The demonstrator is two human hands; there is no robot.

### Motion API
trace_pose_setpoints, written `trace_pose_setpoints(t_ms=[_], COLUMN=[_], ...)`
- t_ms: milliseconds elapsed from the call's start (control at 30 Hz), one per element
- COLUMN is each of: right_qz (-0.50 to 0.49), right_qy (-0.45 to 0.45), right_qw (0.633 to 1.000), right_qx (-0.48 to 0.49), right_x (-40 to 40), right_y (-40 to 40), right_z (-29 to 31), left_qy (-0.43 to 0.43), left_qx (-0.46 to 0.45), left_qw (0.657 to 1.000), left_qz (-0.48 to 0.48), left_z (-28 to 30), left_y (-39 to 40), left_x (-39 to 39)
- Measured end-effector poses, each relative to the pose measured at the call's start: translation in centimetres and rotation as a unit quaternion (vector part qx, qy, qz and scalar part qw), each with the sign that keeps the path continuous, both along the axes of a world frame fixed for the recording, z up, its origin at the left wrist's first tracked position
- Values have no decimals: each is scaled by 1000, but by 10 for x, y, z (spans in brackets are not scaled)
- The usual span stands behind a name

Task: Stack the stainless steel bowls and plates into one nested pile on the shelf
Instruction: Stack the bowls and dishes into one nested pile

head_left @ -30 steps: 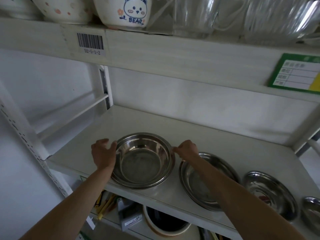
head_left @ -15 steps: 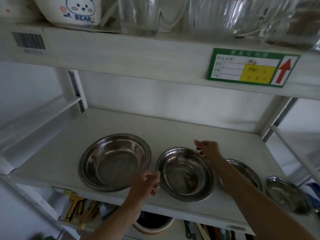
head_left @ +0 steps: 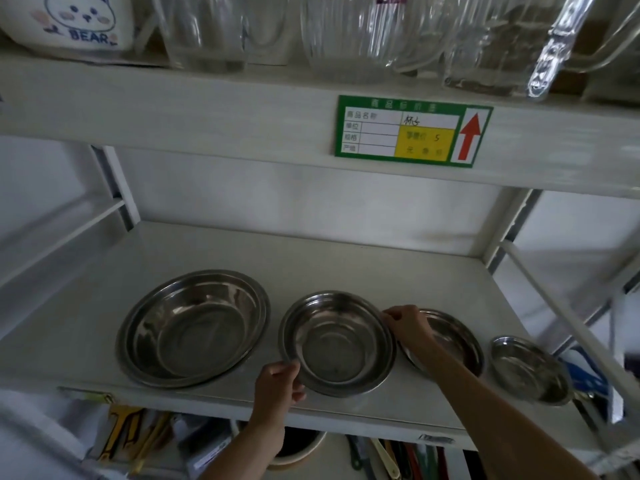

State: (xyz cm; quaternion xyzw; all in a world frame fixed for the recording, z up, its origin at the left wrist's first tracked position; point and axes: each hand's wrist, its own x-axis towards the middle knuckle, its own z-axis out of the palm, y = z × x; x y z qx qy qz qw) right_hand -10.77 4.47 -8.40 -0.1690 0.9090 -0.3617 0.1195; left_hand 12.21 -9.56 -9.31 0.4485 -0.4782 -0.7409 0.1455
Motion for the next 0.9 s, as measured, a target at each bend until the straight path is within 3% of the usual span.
trace_pose_setpoints(t_ms=[300, 700, 900], right_qz=[-12, -39, -18], right_qy=[8, 19, -5], right_qw=[1000, 992, 983], right_qx=[-8, -120, -181], right_x=[-5, -18, -7], right_y=[1, -15, -48], right_z=[-8, 35, 57], left_qy=[43, 129, 140], left_qx=[6, -81, -102], left_qw=[998, 988, 983], left_qz=[35, 21, 59], left_z=[2, 40, 60], left_y=[-1, -14, -49], left_x=[-7, -12, -7])
